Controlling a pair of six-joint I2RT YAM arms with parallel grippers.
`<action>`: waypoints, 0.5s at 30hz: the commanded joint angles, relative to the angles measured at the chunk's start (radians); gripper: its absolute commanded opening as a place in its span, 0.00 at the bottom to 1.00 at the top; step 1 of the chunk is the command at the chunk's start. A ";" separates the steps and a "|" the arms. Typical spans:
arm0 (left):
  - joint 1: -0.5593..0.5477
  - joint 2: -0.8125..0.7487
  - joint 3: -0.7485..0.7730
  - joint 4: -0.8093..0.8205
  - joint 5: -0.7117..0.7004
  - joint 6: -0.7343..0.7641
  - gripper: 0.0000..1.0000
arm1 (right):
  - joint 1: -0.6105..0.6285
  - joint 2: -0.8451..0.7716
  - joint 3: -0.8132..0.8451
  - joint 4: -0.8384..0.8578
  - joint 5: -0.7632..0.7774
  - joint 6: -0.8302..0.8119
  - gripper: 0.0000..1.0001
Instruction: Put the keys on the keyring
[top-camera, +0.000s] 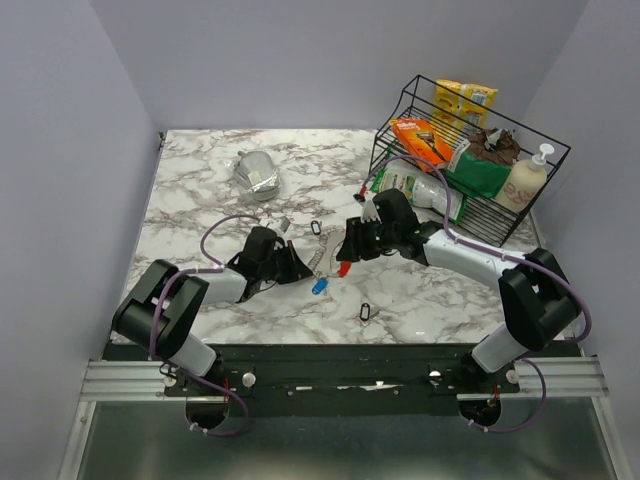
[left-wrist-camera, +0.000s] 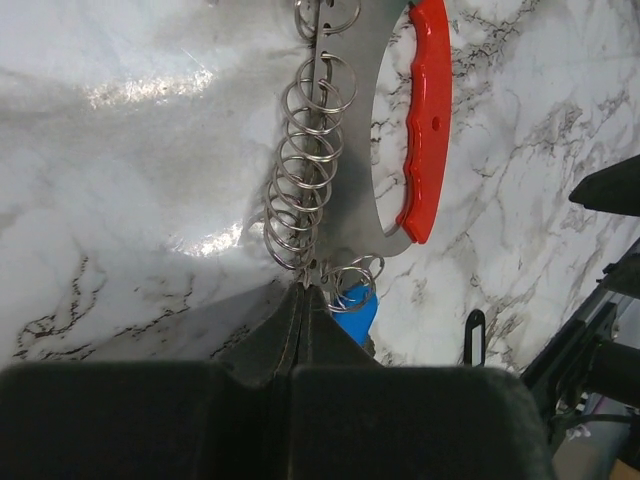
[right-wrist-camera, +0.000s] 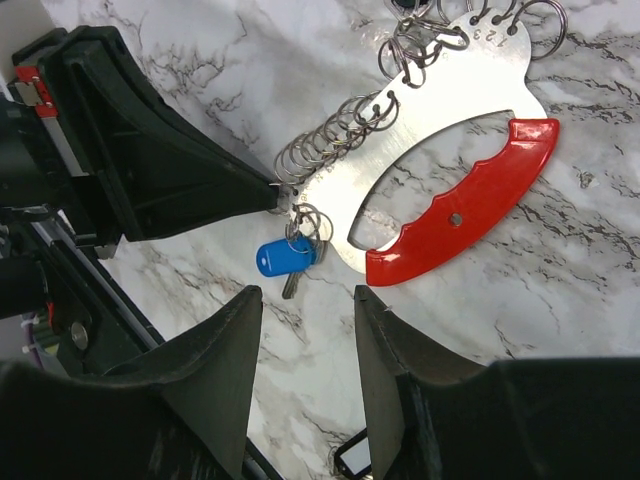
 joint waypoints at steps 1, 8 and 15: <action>-0.008 -0.125 0.068 -0.186 -0.041 0.124 0.00 | -0.005 -0.056 0.004 0.009 -0.019 -0.030 0.51; -0.011 -0.358 0.152 -0.362 -0.073 0.252 0.00 | -0.005 -0.126 0.011 0.009 -0.007 -0.062 0.62; -0.011 -0.513 0.279 -0.572 -0.086 0.349 0.00 | -0.005 -0.195 0.040 0.015 -0.047 -0.107 0.74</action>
